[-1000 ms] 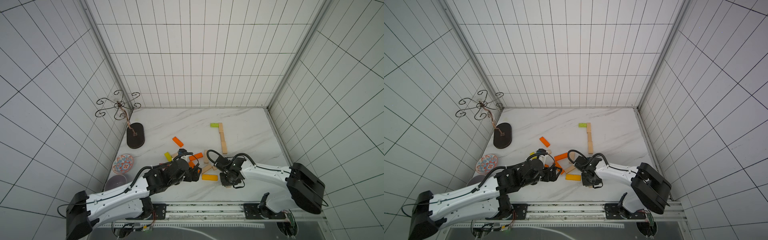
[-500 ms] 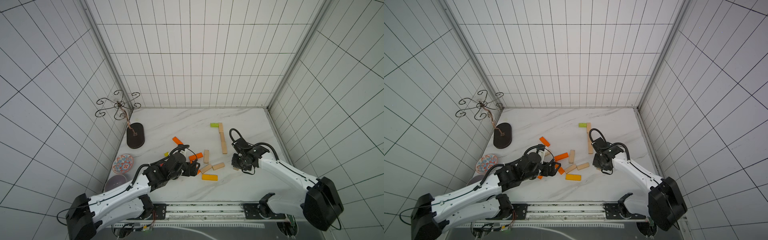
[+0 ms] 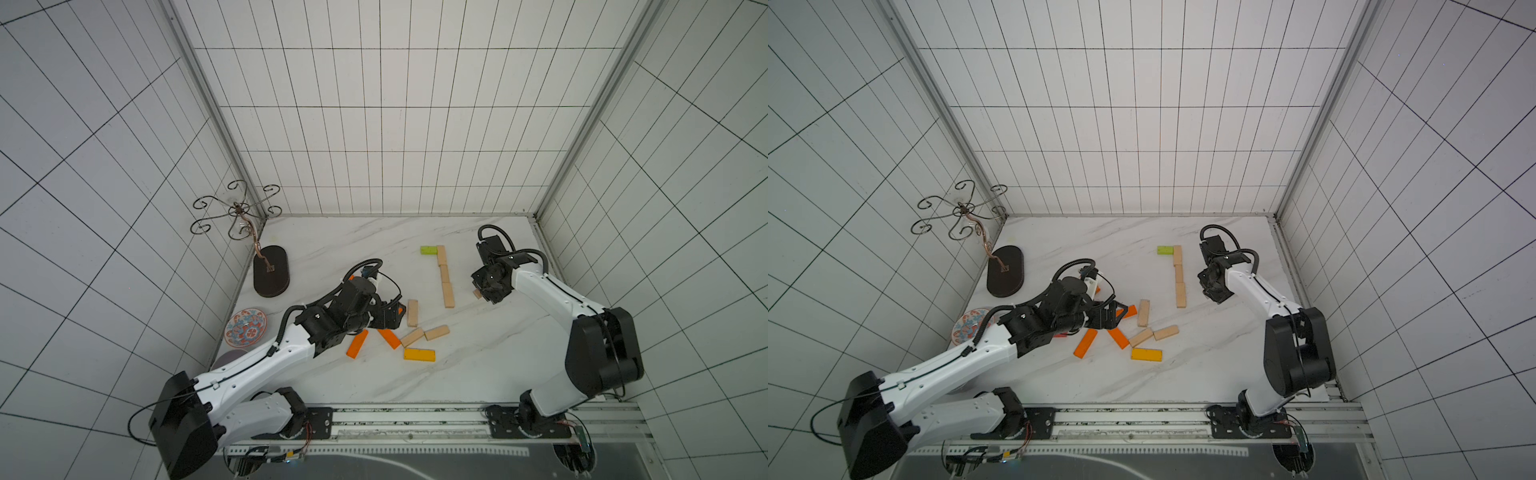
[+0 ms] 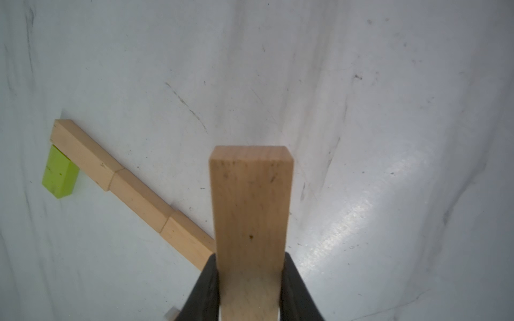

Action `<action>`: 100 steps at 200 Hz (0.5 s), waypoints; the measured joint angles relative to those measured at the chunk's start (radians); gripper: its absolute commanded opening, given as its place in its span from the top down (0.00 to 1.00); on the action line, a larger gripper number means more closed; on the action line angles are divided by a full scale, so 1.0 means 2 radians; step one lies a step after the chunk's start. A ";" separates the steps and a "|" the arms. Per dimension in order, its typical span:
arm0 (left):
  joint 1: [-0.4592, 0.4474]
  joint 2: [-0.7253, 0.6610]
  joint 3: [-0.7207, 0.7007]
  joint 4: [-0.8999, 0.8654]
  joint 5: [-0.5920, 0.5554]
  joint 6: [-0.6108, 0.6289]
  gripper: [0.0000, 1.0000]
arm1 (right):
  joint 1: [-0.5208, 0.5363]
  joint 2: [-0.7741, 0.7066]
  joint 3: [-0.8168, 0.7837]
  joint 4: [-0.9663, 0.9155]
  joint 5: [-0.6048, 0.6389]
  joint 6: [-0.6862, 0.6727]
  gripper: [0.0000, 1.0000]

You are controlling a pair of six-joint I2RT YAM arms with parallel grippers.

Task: Assemble a giraffe with building blocks
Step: Assemble the building block at the center of the board.

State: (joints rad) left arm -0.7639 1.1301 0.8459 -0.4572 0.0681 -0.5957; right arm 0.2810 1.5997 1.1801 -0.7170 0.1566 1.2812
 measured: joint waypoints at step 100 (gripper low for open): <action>0.036 -0.014 0.059 -0.077 0.019 0.037 0.03 | 0.017 0.065 0.037 0.020 0.010 0.227 1.00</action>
State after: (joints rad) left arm -0.6918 1.1030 0.9646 -0.6109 0.1051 -0.5220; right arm 0.3157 1.7302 1.2541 -0.6769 0.1761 1.7359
